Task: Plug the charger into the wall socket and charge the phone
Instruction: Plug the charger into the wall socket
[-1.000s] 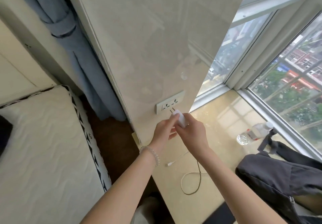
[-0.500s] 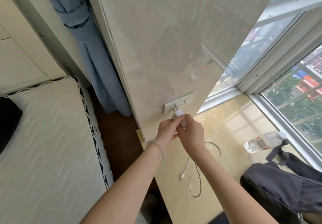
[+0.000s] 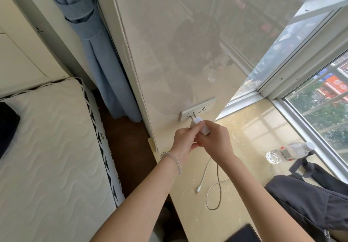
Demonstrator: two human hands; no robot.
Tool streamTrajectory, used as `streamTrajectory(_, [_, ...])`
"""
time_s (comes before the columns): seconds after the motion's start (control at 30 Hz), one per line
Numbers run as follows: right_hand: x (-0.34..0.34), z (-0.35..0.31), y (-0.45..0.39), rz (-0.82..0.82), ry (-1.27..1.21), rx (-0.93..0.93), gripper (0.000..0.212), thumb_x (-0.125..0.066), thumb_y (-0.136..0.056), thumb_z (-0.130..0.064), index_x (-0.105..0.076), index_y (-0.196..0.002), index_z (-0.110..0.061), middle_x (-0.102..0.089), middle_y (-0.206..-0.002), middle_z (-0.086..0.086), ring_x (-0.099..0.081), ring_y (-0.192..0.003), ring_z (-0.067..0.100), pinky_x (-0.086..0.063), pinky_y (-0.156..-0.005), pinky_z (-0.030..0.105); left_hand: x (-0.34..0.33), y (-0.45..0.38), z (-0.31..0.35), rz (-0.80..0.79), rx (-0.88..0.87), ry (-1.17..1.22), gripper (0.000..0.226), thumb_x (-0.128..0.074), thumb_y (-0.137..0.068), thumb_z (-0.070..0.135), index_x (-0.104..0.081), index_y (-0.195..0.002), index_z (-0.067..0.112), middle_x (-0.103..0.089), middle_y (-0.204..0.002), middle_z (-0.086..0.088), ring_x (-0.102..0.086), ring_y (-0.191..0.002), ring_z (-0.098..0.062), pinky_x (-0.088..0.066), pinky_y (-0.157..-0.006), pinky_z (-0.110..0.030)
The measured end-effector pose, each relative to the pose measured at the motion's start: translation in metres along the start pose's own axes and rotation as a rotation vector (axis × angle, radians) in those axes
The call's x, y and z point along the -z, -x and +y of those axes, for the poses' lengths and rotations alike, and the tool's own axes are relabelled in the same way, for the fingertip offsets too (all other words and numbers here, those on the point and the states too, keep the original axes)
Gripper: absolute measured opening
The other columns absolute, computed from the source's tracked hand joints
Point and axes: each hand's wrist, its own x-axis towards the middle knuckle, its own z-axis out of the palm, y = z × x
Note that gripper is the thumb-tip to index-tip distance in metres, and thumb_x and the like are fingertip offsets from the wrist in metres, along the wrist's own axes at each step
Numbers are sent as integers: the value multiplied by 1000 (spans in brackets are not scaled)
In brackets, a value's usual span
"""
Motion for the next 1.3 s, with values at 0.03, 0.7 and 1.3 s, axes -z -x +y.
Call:
streamTrajectory(0.03, [0, 1, -1, 9, 7, 3, 10, -60, -80, -21, -61, -72, -15, -61, -57, -4, -56, -53, 14, -49, -52, 34, -1, 0, -1, 4, 3, 7, 37, -72, -82, 27, -70, -98, -5, -74, -93, -16, -71, -78, -21, -57, -64, -27])
streamTrajectory(0.7, [-17, -4, 4, -28, -165, -49, 11, -58, -77, -22, -64, -80, -13, -69, -58, 2, -69, -52, 15, -59, -56, 43, 8, -7, 7, 96, -53, -138, 43, -72, -80, 26, -65, -87, -16, -64, -75, -17, -58, -63, -25, -51, -55, -32])
streamTrajectory(1.3, [-19, -10, -5, 23, -138, -59, 15, -57, -79, -22, -58, -66, -14, -68, -54, 2, -67, -48, 15, -57, -54, 36, 7, -17, 15, 132, 4, -119, 33, -77, -69, 30, -72, -79, -1, -69, -69, -9, -63, -55, -21, -47, -47, -26])
